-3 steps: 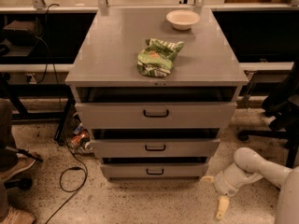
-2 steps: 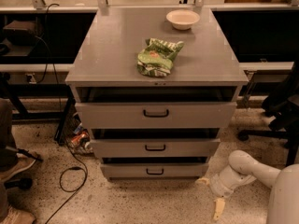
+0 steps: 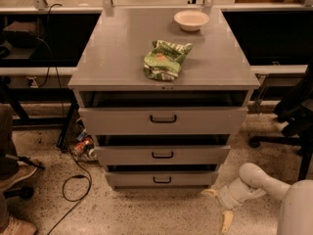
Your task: Open bottom drawer
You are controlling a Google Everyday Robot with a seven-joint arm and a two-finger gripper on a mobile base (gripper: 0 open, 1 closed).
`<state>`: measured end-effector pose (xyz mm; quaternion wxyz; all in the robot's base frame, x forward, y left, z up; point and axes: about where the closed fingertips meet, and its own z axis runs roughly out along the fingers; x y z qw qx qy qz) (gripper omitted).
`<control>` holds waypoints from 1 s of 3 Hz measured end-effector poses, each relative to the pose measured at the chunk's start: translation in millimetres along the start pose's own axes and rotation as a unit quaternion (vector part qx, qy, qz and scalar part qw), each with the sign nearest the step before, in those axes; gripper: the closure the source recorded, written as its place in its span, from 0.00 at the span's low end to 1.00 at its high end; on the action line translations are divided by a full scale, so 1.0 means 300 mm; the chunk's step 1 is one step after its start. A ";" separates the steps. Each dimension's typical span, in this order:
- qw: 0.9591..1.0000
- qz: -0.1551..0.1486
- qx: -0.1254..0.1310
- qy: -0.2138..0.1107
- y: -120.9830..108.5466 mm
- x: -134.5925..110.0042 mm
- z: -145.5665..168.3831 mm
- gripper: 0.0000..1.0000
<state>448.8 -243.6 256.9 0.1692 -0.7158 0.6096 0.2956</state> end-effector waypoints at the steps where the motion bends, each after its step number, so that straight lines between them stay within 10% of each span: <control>1: 0.999 -0.032 0.022 -0.005 -0.016 -0.001 0.009 0.00; 3: 0.985 -0.140 0.097 0.023 -0.132 -0.017 0.063 0.00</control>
Offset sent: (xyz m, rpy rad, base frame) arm 0.0384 0.0215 -0.0018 0.0686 -0.4120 0.1277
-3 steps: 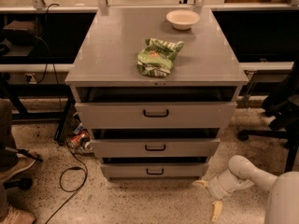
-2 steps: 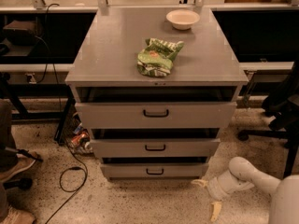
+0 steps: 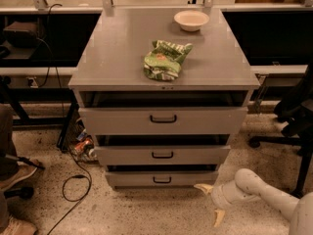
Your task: Open bottom drawer
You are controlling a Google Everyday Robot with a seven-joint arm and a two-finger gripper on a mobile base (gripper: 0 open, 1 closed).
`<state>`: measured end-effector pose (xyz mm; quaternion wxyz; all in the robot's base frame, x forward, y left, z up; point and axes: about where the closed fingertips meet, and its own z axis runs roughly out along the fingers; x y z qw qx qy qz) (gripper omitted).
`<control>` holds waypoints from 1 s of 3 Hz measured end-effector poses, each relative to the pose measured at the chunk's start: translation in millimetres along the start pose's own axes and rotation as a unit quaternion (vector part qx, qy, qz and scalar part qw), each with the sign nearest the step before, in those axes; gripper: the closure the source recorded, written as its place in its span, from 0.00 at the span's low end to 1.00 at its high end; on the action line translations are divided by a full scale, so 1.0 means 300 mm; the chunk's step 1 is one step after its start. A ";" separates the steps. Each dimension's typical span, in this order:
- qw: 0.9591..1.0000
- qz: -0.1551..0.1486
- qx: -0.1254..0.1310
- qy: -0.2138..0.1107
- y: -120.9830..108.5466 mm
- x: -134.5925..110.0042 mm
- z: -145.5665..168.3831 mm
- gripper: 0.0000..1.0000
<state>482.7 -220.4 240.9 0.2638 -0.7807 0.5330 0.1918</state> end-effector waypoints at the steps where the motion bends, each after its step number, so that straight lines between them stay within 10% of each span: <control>1: 1.000 -0.022 0.018 0.006 -0.067 0.047 0.069 0.00; 3: 0.999 -0.024 0.031 0.016 -0.093 0.072 0.071 0.00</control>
Offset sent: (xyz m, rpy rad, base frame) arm 0.0233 0.0084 -0.0202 0.0018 -0.0573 0.0112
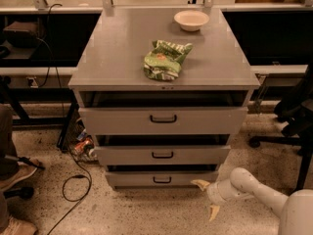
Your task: Open bottom drawer
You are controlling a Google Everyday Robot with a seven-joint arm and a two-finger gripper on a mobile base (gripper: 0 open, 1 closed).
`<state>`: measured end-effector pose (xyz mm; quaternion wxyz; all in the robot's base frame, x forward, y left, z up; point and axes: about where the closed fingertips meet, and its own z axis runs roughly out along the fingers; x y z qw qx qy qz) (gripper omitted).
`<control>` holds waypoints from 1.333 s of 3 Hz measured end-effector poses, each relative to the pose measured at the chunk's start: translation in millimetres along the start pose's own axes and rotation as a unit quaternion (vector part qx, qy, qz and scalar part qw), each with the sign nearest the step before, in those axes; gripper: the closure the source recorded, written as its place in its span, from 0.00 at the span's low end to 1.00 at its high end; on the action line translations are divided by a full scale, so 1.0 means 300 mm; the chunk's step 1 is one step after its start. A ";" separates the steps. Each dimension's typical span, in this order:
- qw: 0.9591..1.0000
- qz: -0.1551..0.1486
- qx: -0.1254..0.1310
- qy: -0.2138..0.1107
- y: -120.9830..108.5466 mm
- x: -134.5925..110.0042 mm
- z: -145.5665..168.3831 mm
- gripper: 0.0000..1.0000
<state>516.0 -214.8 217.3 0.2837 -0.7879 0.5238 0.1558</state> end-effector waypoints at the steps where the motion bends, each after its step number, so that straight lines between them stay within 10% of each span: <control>1: 0.999 -0.006 0.022 0.022 -0.013 0.034 0.009 0.00; 4: 0.993 -0.026 0.084 0.079 -0.133 0.126 0.051 0.00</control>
Offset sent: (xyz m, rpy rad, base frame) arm 0.0445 -0.0225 -0.0084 -0.0850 -0.2227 -0.1068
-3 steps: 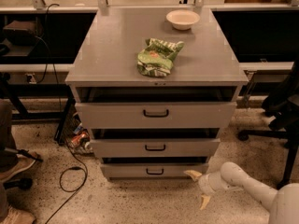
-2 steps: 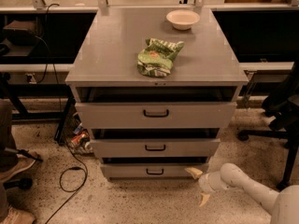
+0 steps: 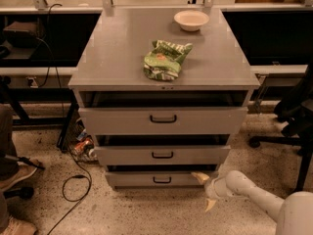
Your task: Open bottom drawer
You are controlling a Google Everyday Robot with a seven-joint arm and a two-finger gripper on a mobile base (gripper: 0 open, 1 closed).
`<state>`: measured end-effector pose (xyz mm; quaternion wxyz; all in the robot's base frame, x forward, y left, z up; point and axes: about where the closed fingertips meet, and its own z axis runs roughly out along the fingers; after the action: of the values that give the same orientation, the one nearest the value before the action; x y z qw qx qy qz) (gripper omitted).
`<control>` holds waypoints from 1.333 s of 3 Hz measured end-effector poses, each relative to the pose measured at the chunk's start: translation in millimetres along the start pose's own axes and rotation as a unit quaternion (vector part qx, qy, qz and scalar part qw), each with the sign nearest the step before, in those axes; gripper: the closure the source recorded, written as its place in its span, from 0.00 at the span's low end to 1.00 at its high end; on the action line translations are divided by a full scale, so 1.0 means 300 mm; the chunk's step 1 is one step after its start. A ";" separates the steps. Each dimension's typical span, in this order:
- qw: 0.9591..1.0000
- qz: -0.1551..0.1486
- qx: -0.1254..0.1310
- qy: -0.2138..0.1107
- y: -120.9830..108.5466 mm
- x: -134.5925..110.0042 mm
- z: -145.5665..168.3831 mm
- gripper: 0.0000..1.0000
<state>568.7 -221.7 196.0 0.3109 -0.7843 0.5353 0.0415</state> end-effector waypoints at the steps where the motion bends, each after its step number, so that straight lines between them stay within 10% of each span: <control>1: 1.000 0.010 0.017 0.021 -0.060 0.023 0.046 0.00; 4: 0.995 0.065 0.023 0.067 -0.142 0.086 0.118 0.09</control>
Offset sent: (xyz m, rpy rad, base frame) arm 0.0554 0.0041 -0.0007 -0.0368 -0.0736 -0.1767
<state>625.8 -213.9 176.2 0.2889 -0.7412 0.6059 -0.0034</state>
